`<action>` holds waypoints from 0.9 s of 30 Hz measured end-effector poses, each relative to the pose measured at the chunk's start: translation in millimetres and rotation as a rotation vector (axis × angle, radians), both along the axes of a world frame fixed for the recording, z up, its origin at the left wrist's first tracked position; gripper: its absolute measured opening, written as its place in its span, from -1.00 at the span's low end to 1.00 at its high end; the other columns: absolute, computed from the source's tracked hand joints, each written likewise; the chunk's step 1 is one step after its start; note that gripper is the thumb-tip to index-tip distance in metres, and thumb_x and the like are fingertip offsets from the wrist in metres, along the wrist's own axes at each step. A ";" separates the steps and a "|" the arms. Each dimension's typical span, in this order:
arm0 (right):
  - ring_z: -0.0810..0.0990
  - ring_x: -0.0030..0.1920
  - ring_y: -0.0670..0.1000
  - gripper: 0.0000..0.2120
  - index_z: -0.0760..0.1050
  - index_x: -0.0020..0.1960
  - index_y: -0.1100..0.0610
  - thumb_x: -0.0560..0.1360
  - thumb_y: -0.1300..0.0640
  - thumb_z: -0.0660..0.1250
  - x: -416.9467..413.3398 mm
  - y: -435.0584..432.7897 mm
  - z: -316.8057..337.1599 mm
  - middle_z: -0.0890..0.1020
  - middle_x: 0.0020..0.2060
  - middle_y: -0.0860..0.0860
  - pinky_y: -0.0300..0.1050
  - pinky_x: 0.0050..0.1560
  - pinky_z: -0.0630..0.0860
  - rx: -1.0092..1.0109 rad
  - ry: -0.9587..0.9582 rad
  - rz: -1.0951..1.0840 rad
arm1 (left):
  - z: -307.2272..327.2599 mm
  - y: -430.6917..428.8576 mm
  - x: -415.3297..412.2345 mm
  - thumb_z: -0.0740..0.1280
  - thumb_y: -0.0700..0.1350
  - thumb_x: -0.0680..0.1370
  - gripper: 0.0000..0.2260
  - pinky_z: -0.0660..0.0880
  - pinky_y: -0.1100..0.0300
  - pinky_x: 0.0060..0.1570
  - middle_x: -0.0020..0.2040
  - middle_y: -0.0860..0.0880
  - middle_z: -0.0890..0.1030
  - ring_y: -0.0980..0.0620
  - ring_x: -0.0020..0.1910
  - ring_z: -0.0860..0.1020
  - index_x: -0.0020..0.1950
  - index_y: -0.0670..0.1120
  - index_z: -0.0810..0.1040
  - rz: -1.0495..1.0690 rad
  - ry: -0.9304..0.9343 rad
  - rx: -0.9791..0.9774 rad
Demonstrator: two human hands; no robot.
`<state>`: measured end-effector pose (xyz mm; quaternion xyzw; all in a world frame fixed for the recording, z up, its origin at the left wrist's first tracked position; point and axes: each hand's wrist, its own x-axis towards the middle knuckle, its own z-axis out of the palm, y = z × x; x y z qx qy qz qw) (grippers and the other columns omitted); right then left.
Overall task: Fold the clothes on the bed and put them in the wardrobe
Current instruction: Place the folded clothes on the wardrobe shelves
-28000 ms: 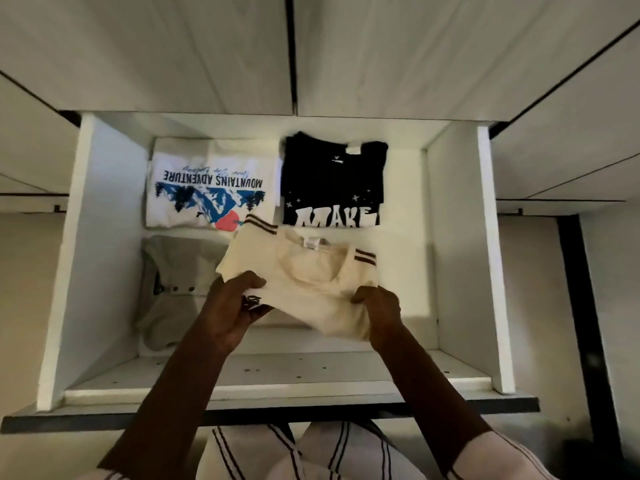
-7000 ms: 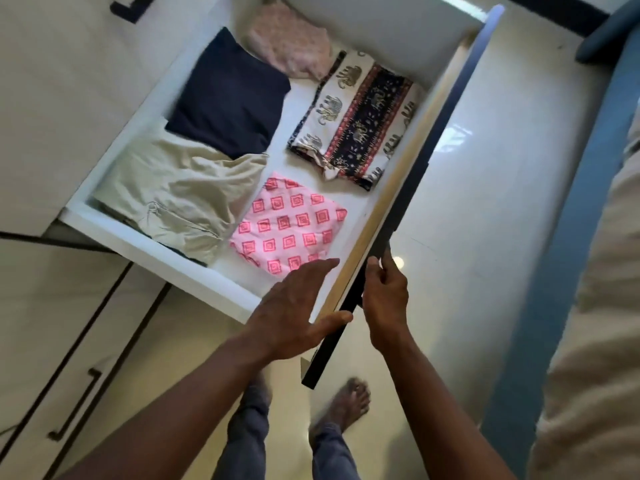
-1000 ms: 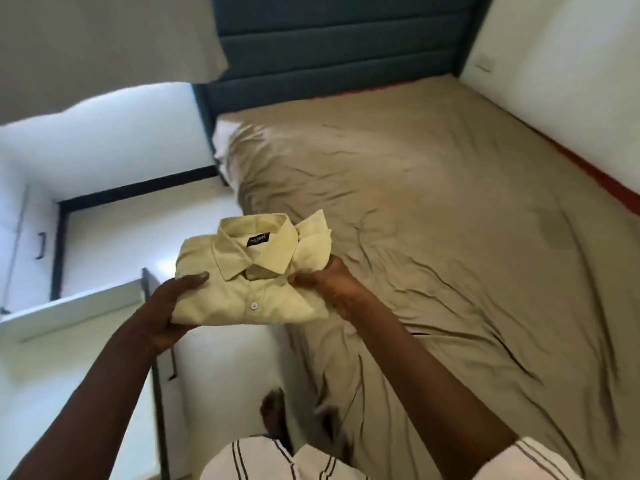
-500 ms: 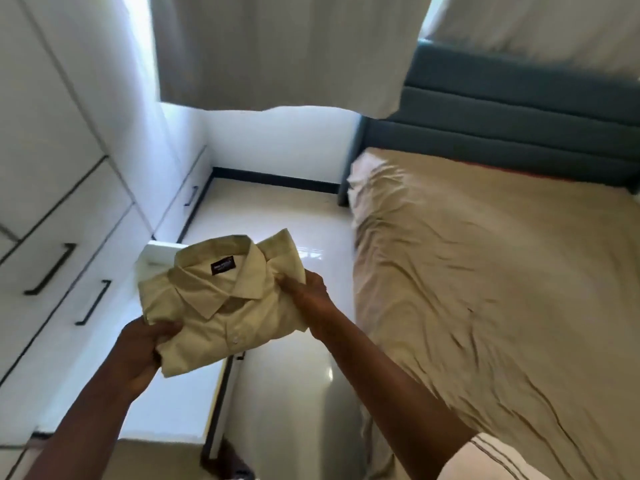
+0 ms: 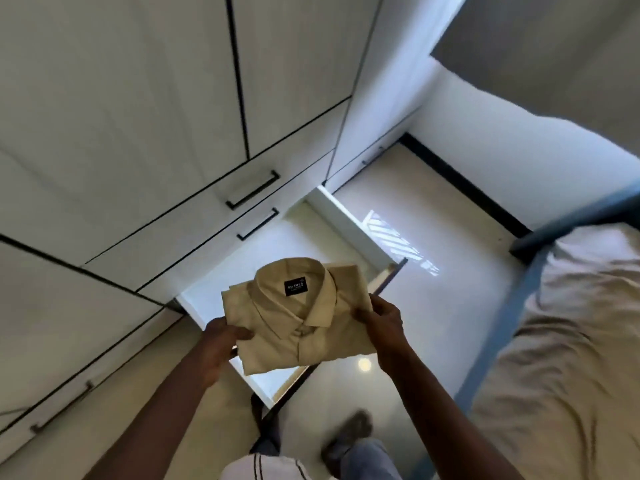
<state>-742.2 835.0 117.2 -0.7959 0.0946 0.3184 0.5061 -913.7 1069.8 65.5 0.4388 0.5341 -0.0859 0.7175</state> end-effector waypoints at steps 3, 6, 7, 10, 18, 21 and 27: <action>0.67 0.08 0.14 -0.72 0.68 0.10 -0.02 0.50 0.29 0.40 25.8 16.0 -38.9 0.72 0.03 0.05 0.21 0.15 0.64 -0.104 0.013 0.119 | -36.9 -7.2 -1.6 0.47 -0.42 0.46 -0.72 0.58 0.05 -0.07 0.00 -0.12 0.72 -0.14 -0.01 0.66 0.07 -0.12 0.64 0.061 0.086 -0.036; 0.67 0.07 0.10 -0.75 0.69 0.19 0.03 0.53 0.18 0.44 64.9 38.7 -106.4 0.72 0.03 0.02 0.16 0.18 0.62 -0.225 -0.006 0.311 | -95.5 -19.9 9.0 0.56 -0.34 0.37 -0.70 0.57 0.02 0.00 -0.01 -0.12 0.71 -0.13 -0.03 0.65 0.03 -0.09 0.64 0.141 0.151 -0.025; 0.68 0.05 0.08 -0.76 0.69 0.19 0.03 0.53 0.15 0.45 77.9 43.0 -127.3 0.73 0.02 0.01 0.15 0.17 0.63 -0.254 -0.019 0.356 | -108.7 -24.0 15.6 0.56 -0.34 0.39 -0.73 0.55 0.05 -0.03 -0.04 -0.11 0.70 -0.09 -0.07 0.64 -0.02 -0.08 0.63 0.159 0.173 -0.010; 0.69 0.00 0.05 -0.78 0.70 0.17 0.02 0.53 0.09 0.44 118.1 58.0 -205.0 0.74 -0.02 -0.02 0.09 0.09 0.65 -0.299 -0.027 0.521 | -170.0 -39.1 38.5 0.53 -0.33 0.43 -0.81 0.45 0.12 -0.14 -0.20 -0.07 0.63 -0.04 -0.22 0.55 -0.13 -0.08 0.61 0.250 0.227 0.041; 0.59 -0.31 0.02 -0.88 0.67 -0.17 0.06 0.49 0.20 0.38 223.5 98.0 -433.4 0.69 -0.31 0.06 -0.17 -0.34 0.45 -0.389 -0.032 0.861 | -399.8 -67.9 114.8 0.33 -0.07 0.25 -0.78 0.62 -0.11 -0.08 -0.13 -0.19 0.71 -0.25 -0.06 0.69 -0.16 -0.03 0.64 0.380 0.422 0.118; 0.51 -0.34 0.01 -0.89 0.62 -0.26 0.07 0.44 0.19 0.38 248.4 111.7 -485.6 0.58 -0.43 -0.04 -0.16 -0.36 0.36 -0.366 -0.104 0.844 | -434.0 -53.7 157.9 0.36 -0.11 0.37 -0.80 0.52 0.07 -0.14 -0.13 -0.14 0.71 -0.18 0.03 0.69 -0.06 -0.09 0.70 0.453 0.448 0.214; 0.51 -0.26 0.00 -0.91 0.61 -0.11 0.04 0.45 0.11 0.32 273.5 121.6 -564.5 0.58 -0.31 -0.04 -0.14 -0.26 0.37 -0.235 -0.298 0.795 | -506.8 -33.1 209.8 0.30 -0.23 0.48 -0.79 0.46 0.14 -0.11 0.03 -0.17 0.71 -0.16 0.06 0.66 0.06 -0.14 0.66 0.487 0.493 0.375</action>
